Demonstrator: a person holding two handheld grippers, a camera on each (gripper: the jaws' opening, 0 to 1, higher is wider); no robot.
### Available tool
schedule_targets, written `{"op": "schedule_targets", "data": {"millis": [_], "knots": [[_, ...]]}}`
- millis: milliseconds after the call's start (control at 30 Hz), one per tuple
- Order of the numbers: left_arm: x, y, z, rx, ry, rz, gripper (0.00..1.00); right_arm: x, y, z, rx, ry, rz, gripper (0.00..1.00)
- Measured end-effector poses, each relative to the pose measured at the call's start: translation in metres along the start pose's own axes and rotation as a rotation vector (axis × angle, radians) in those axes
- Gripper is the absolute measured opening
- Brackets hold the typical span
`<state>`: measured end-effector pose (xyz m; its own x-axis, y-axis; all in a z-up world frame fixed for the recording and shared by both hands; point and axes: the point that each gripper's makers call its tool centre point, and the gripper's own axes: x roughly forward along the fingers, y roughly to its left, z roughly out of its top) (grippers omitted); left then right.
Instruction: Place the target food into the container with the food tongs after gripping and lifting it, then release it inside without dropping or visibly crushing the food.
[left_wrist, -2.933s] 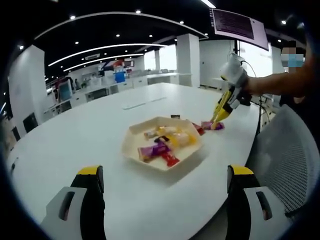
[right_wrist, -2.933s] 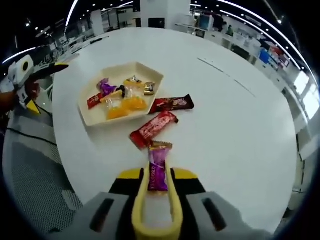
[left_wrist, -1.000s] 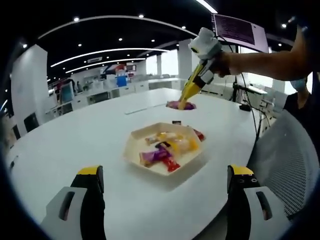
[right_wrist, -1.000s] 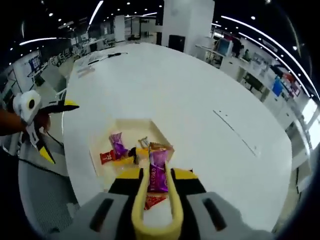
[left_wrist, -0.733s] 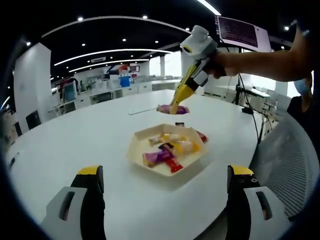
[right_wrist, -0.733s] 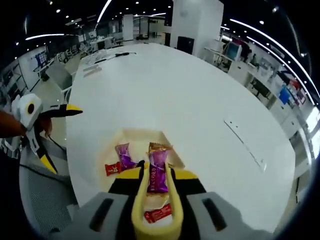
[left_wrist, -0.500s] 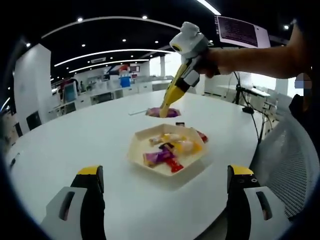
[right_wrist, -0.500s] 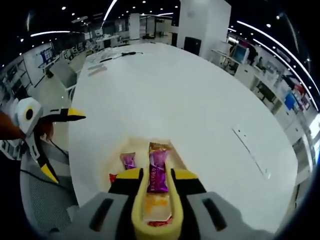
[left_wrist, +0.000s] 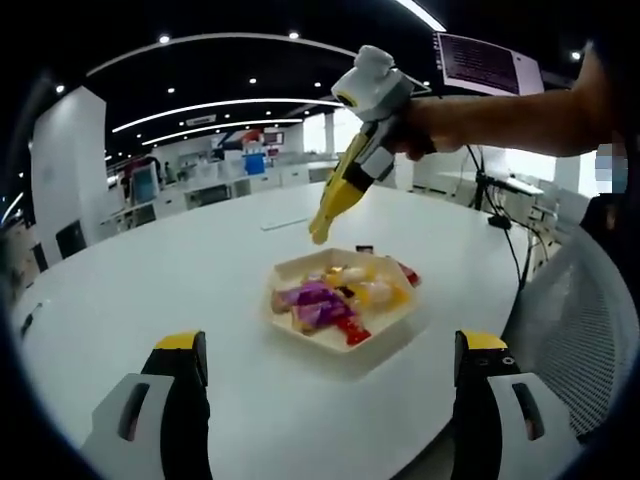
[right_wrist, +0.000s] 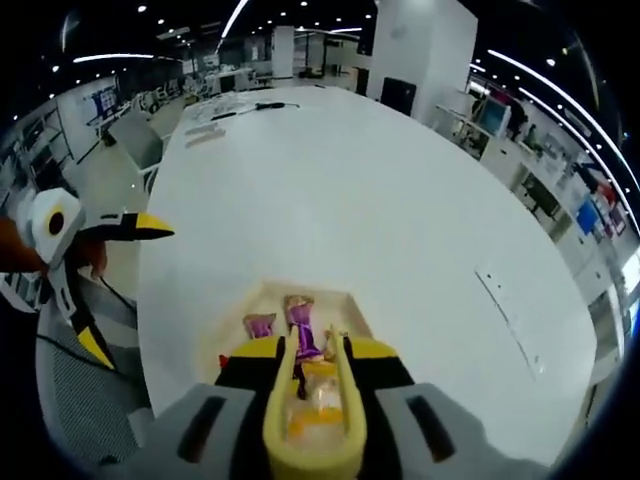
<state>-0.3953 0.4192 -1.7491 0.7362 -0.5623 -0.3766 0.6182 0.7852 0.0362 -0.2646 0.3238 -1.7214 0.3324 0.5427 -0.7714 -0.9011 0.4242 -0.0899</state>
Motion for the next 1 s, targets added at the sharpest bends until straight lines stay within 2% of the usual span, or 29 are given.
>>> {"op": "schedule_targets", "data": {"millis": [400,600,767,800,867,933,1000], "knots": [[0.001,-0.001,-0.001,-0.001,0.006,-0.009,1.00,-0.024,-0.007,-0.021,0.015,-0.019,-0.002,0.23],[0.001,-0.002,-0.002,0.001,0.009,-0.011,1.00,-0.045,-0.012,-0.047,0.043,-0.014,-0.009,0.23],[0.001,-0.002,-0.002,0.001,0.010,-0.011,1.00,-0.062,-0.015,-0.101,0.065,0.035,-0.017,0.24],[0.001,-0.002,-0.002,0.000,0.009,-0.012,1.00,-0.064,-0.015,-0.123,0.090,0.069,-0.018,0.24],[0.001,-0.002,-0.002,0.001,0.008,-0.013,1.00,-0.065,-0.015,-0.153,0.089,0.101,-0.022,0.24],[0.001,-0.003,-0.002,0.001,0.010,-0.016,1.00,-0.066,-0.013,-0.169,0.090,0.123,-0.019,0.24],[0.001,-0.003,-0.002,0.006,0.010,-0.019,1.00,-0.070,-0.012,-0.195,0.096,0.159,-0.025,0.24]]}}
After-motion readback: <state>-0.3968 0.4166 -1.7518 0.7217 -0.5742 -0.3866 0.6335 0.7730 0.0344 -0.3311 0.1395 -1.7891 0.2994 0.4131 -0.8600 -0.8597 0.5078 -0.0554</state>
